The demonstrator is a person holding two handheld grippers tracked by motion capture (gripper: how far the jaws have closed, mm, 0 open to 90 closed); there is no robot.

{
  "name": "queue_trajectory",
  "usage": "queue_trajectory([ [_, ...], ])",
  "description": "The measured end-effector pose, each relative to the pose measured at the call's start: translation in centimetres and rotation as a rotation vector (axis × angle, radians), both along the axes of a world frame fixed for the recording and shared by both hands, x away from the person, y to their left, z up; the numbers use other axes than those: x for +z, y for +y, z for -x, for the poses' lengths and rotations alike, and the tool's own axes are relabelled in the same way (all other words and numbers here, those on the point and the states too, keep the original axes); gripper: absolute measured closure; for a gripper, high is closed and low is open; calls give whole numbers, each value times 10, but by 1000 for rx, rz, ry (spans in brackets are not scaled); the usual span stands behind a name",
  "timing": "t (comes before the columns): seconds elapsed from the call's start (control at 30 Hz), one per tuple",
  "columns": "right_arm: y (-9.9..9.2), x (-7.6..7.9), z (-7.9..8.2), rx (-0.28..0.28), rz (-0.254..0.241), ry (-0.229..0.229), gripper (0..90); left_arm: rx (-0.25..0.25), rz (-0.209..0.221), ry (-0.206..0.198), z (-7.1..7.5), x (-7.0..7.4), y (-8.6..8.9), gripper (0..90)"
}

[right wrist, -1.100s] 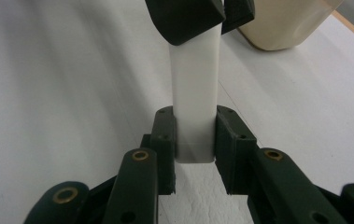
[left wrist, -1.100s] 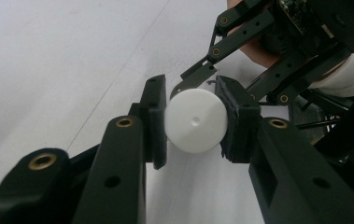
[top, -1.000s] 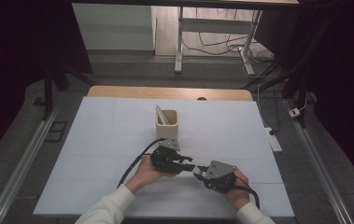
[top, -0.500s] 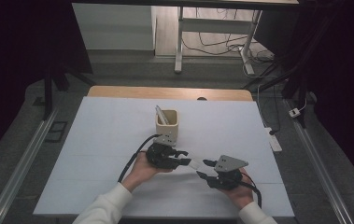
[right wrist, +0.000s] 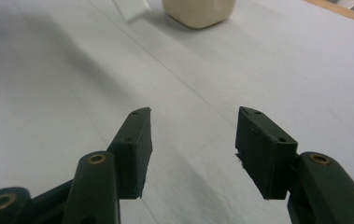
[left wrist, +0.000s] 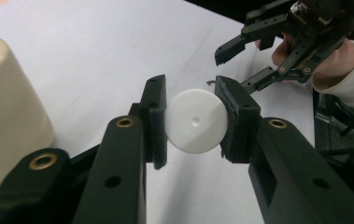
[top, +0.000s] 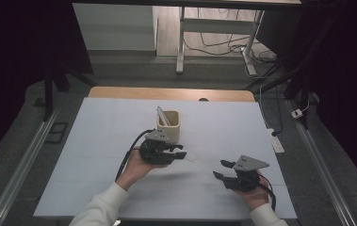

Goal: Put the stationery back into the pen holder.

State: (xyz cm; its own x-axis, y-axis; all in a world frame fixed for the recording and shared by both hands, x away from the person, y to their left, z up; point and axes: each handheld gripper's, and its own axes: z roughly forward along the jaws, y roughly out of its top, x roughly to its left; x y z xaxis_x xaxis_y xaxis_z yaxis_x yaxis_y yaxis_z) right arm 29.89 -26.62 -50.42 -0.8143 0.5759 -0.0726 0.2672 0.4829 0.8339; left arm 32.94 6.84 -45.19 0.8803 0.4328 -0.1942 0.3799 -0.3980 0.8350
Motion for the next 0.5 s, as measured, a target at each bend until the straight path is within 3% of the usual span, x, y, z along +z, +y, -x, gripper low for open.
queue_trajectory([
  [0.2, -17, -3, -2, -35, -5, 9, 452, 11, 6, -13, -1, 3, 5, 658],
  [0.5, -22, -2, -3, -41, -8, 5, 442, 53, 27, -46, 3, 17, 21, 658],
])
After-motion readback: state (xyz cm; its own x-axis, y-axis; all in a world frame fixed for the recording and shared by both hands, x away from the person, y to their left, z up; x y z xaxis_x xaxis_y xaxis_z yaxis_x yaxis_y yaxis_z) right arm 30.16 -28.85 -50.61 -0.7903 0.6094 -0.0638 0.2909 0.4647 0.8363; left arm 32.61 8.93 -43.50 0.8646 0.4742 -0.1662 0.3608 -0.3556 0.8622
